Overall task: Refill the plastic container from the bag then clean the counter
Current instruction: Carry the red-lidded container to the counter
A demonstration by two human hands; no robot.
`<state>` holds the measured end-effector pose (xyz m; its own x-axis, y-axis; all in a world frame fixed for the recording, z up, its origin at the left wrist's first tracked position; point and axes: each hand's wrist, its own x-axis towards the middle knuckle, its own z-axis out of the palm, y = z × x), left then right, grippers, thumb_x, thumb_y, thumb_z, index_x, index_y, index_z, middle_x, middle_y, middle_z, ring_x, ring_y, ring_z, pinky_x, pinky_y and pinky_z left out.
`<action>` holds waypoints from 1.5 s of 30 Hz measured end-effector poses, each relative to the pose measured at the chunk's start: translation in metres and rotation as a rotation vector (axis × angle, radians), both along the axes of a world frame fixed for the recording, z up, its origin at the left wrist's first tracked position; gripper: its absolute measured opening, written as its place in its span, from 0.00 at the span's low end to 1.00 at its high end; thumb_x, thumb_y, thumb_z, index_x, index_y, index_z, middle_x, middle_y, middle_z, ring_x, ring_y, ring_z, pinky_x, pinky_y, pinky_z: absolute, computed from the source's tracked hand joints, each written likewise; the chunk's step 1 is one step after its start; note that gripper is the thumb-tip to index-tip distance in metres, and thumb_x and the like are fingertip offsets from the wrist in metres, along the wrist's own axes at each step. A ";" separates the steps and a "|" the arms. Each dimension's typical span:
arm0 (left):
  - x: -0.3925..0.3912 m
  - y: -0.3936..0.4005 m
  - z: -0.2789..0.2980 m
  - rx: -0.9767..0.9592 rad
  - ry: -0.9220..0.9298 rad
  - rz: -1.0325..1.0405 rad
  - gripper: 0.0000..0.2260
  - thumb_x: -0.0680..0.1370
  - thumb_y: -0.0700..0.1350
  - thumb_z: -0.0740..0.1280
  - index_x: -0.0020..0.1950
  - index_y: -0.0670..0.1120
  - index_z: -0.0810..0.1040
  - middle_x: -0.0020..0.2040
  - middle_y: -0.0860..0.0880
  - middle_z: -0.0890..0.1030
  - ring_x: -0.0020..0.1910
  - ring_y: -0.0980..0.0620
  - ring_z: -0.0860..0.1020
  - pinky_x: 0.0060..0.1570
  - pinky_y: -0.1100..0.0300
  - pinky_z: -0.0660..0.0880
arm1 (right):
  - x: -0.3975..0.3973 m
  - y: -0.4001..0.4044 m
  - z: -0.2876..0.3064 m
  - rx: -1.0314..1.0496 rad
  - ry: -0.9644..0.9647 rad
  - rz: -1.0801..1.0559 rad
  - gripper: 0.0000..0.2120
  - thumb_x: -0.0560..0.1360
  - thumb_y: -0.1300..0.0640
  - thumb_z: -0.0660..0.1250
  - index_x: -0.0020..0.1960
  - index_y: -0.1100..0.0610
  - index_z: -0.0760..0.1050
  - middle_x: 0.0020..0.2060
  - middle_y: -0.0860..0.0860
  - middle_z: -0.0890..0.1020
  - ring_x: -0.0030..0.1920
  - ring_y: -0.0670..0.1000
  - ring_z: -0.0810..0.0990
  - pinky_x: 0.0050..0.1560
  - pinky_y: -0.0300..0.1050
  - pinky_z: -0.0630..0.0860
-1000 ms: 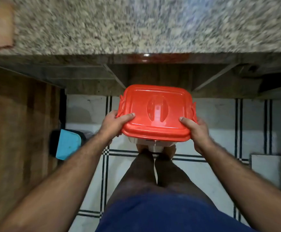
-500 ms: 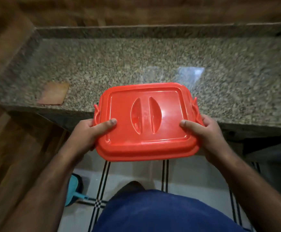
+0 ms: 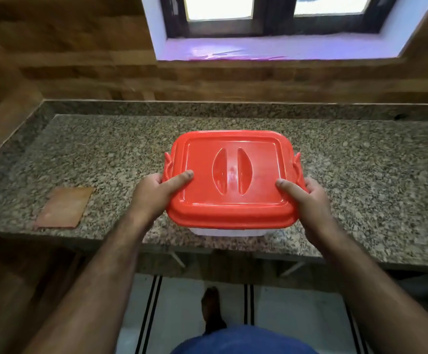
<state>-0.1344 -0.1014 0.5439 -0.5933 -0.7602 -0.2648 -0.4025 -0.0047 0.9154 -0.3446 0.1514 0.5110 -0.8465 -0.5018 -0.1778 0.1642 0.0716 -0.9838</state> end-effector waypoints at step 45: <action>-0.118 -0.082 -0.011 0.006 0.106 0.145 0.22 0.88 0.63 0.53 0.57 0.52 0.82 0.53 0.48 0.88 0.54 0.50 0.86 0.51 0.53 0.78 | -0.112 -0.080 0.045 0.410 0.205 -0.062 0.20 0.74 0.42 0.80 0.58 0.53 0.81 0.47 0.50 0.88 0.44 0.50 0.89 0.43 0.52 0.88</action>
